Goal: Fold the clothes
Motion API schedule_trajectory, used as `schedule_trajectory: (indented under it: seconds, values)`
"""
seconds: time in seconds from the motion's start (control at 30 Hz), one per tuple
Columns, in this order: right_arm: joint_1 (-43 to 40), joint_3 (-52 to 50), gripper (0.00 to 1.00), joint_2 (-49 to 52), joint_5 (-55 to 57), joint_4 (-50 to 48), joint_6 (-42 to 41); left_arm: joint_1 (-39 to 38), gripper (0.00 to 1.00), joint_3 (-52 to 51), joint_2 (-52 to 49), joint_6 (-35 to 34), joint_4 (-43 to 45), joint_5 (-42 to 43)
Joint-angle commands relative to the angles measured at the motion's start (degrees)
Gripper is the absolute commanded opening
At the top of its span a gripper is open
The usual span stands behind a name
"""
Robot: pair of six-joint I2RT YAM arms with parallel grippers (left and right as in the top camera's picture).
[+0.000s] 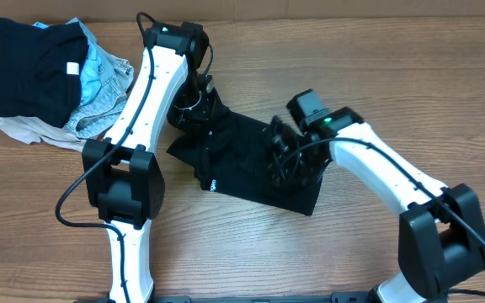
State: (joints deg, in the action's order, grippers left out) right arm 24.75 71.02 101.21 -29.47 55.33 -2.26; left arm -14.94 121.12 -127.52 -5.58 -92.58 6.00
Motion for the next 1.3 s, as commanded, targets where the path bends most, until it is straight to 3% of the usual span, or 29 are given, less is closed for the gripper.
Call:
schedule_trajectory:
  seconds: [0.0, 0.1, 0.17, 0.27, 0.37, 0.57, 0.7, 0.83, 1.0, 1.1, 1.13, 1.17, 1.27]
  values:
    - [-4.31, 2.01, 0.12, -1.49, 8.17, -0.15, -10.01, 0.35, 0.20, 0.94, 0.68, 1.33, 0.07, 1.09]
    - [-5.51, 1.88, 0.12, -0.31, 10.38, 1.42, -9.99, 0.35, 0.20, 0.94, 0.68, 2.49, 0.00, 2.62]
    - [-6.03, 1.81, 0.12, 0.98, 14.14, 2.95, -10.43, -0.17, 0.21, 1.16, 0.68, 7.43, -0.17, 7.61]
    - [-7.89, 1.79, 0.14, 2.56, 26.64, 5.55, -22.62, -2.08, 0.22, 1.77, 0.68, 10.38, -0.17, 12.07]
    - [-11.85, 1.79, 0.16, 2.78, 29.38, 6.12, -28.24, -4.46, 0.20, 2.73, 0.68, 10.14, -0.39, 12.33]
    - [-21.70, 1.79, 0.19, 2.75, 25.29, 6.12, -27.47, -10.25, 0.18, 6.16, 0.68, 9.62, -0.17, 16.13]
    - [-25.70, 1.79, 0.19, 2.75, 18.29, 6.12, -20.85, -12.66, 0.19, 6.12, 0.68, 4.57, -0.15, 10.93]
    - [-26.05, 1.79, 0.35, 2.78, 17.20, 6.82, -16.87, -10.86, 0.26, 6.25, 0.68, -0.92, -0.20, 5.70]
    - [-25.27, 1.79, 0.52, 2.75, 17.16, 6.51, -16.76, -4.26, 0.45, 6.25, 0.68, -0.92, -1.99, 6.21]
    - [-24.98, 1.79, 0.57, 2.75, 17.16, 5.57, -16.76, -0.26, 0.56, 6.25, 0.68, 9.42, -2.19, 19.12]
    - [-24.96, 1.79, 0.58, 2.75, 17.16, 5.20, -16.76, 0.50, 0.89, 6.25, 0.68, 12.94, -2.62, 23.96]
    - [-24.98, 1.79, 0.58, 2.75, 17.16, 4.90, -16.76, 1.36, 1.00, 6.25, 0.68, 16.33, -3.56, 27.19]
    - [-24.96, 1.79, 0.58, 2.75, 17.16, 4.61, -16.76, 3.02, 1.00, 6.05, 0.68, 15.78, -4.24, 22.12]
